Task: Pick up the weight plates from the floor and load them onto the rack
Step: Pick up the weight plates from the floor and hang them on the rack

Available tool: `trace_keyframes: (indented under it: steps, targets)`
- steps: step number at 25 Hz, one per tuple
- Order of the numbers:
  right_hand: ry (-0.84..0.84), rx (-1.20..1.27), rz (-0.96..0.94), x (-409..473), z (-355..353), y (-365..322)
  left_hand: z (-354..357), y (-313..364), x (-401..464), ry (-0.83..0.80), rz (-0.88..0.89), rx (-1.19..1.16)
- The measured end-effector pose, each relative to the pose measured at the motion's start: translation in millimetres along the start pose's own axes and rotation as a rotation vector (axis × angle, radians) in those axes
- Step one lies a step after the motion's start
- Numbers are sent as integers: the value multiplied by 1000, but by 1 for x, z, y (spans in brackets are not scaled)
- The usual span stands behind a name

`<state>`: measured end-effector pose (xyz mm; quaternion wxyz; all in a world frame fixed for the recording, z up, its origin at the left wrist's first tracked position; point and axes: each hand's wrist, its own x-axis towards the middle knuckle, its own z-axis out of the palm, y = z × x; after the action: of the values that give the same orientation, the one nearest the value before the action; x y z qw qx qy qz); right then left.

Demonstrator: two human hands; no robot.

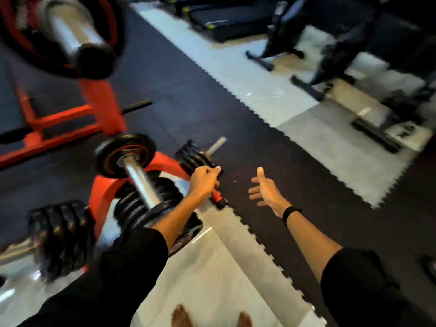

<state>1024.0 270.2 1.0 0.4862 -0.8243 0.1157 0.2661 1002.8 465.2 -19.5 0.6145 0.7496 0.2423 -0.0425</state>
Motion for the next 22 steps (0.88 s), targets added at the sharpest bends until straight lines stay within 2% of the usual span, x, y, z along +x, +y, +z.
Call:
trace_keyframes:
  steps: [6,11,15,19,22]
  targets:
    - [463,286,113,-126,-206,147,233,74,-109,-534,179,305]
    - [755,476,203,-262,-334,291,415,95,-239,-857,333,449]
    - [1025,584,303,-370,-406,399,552,96,-346,-1102,461,563]
    - [1163,629,365,-440,-456,464,647,95,-425,-1280,515,607]
    - [1231,667,401,-459,-491,506,719,89,-461,-1384,538,637]
